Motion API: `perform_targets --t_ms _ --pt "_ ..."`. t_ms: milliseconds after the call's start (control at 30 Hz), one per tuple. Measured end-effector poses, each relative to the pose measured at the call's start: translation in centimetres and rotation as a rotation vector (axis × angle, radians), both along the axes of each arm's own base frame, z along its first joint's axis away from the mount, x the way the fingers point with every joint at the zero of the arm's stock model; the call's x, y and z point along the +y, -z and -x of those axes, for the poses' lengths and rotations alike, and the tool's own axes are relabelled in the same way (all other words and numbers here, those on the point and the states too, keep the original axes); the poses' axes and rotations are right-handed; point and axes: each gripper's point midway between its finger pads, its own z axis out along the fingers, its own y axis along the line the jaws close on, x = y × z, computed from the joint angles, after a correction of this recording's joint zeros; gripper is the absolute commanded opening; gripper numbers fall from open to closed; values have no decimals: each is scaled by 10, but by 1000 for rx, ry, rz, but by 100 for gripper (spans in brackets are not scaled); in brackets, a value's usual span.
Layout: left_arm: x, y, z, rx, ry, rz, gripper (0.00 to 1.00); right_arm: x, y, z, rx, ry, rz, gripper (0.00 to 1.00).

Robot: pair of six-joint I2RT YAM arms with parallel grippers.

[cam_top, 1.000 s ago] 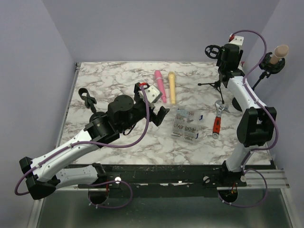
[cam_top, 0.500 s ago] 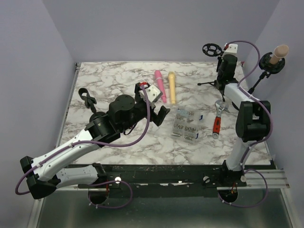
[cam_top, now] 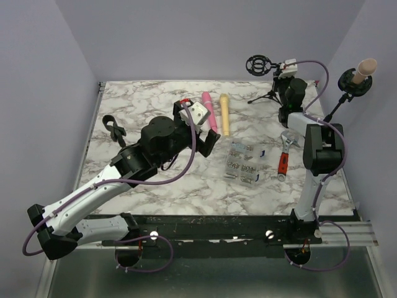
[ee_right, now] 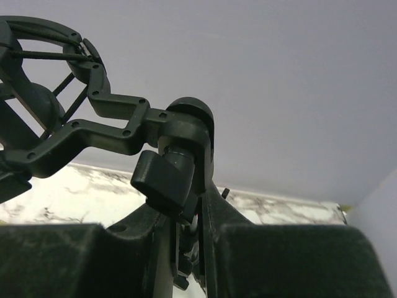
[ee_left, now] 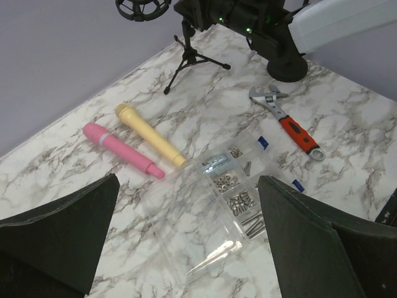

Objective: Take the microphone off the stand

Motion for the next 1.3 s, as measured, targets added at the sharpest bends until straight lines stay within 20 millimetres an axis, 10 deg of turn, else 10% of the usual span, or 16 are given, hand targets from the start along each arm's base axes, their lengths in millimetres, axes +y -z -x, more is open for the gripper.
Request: perform_targets --t_ms 267,667,1067,1300 --pt "20 28 -28 37 -93 -43 99 5 2 -21 -42 -172 -50 12" --pt "21 37 -24 63 -84 -32 99 -7 34 -16 128 -129 -139 84" --pt "20 23 -12 66 -38 31 99 -13 -1 27 249 3 -500 86" --pt "16 23 -8 76 -14 39 99 0 9 22 276 3 -870 71"
